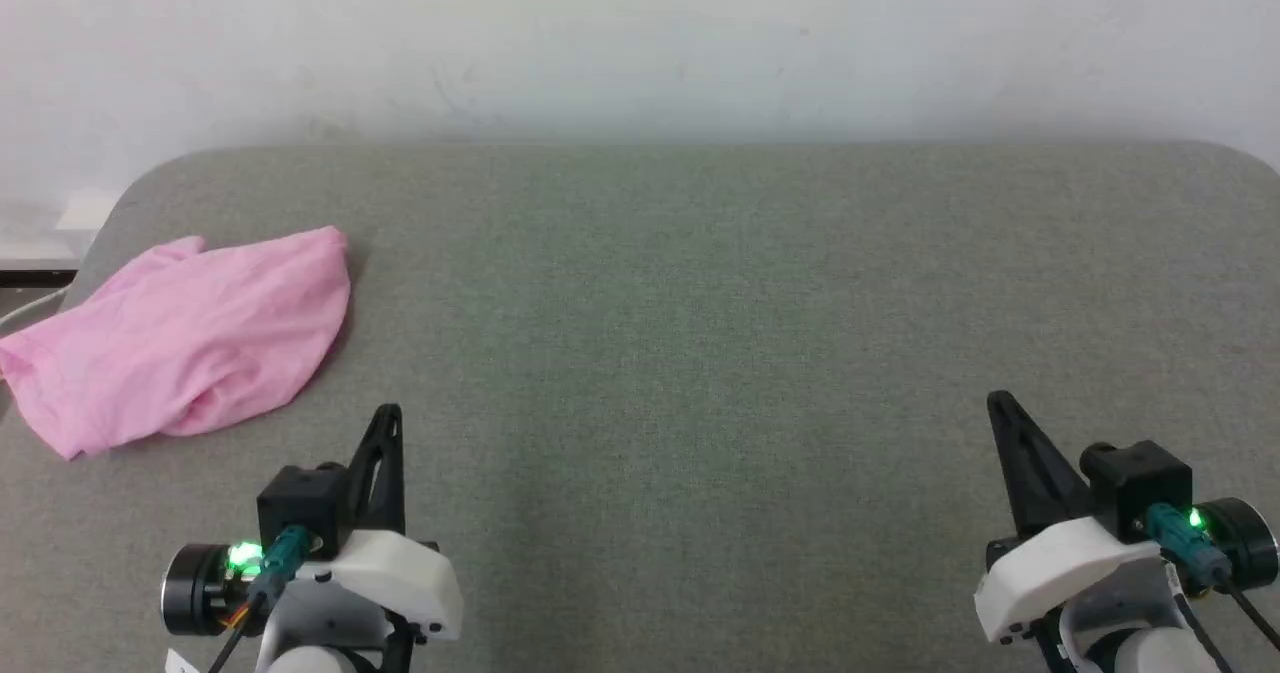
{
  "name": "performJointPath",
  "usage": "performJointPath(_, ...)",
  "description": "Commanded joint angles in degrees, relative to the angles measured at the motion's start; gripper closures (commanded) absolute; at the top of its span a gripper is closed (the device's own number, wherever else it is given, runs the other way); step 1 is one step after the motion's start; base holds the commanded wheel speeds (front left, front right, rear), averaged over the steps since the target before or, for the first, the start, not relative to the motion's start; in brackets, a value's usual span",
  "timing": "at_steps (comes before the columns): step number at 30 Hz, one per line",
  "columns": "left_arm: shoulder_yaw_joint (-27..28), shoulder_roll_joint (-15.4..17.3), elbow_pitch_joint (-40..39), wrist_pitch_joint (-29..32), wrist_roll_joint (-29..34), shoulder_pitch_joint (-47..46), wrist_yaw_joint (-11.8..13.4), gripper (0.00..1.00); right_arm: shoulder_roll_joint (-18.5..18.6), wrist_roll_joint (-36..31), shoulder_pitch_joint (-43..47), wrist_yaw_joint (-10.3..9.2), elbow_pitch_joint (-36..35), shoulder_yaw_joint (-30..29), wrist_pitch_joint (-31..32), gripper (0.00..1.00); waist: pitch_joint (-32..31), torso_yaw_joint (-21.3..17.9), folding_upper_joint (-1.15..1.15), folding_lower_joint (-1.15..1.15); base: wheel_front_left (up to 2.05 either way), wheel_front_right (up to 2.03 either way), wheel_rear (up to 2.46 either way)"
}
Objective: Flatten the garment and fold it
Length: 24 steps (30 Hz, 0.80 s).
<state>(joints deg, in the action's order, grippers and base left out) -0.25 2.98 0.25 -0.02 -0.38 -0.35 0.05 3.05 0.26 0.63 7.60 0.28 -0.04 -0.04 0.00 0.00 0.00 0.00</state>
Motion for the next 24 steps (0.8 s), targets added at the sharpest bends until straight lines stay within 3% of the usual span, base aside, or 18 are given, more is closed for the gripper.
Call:
performJointPath(1,0.25,-0.11,-0.25,0.02,0.38,0.35,-0.05,1.0,-0.17,-0.26,-0.63,-0.11,-0.28,0.04,0.04,1.0,0.0,0.0,0.0,0.0,0.0,0.0,0.0)
performJointPath(23,0.25,-0.11,-0.25,0.02,0.38,0.35,-0.05,1.0,-0.17,-0.26,-0.63,-0.11,-0.28,0.04,0.04,1.0,0.0,0.0,0.0,0.0,0.0,0.0,0.0)
performJointPath(24,0.0,0.0,0.0,0.0,0.0,0.0,0.0,0.0,0.0,0.0,0.0,0.0,0.0,0.0,0.01,0.0,0.0,0.0,0.0,0.0,0.0,0.0,0.0)
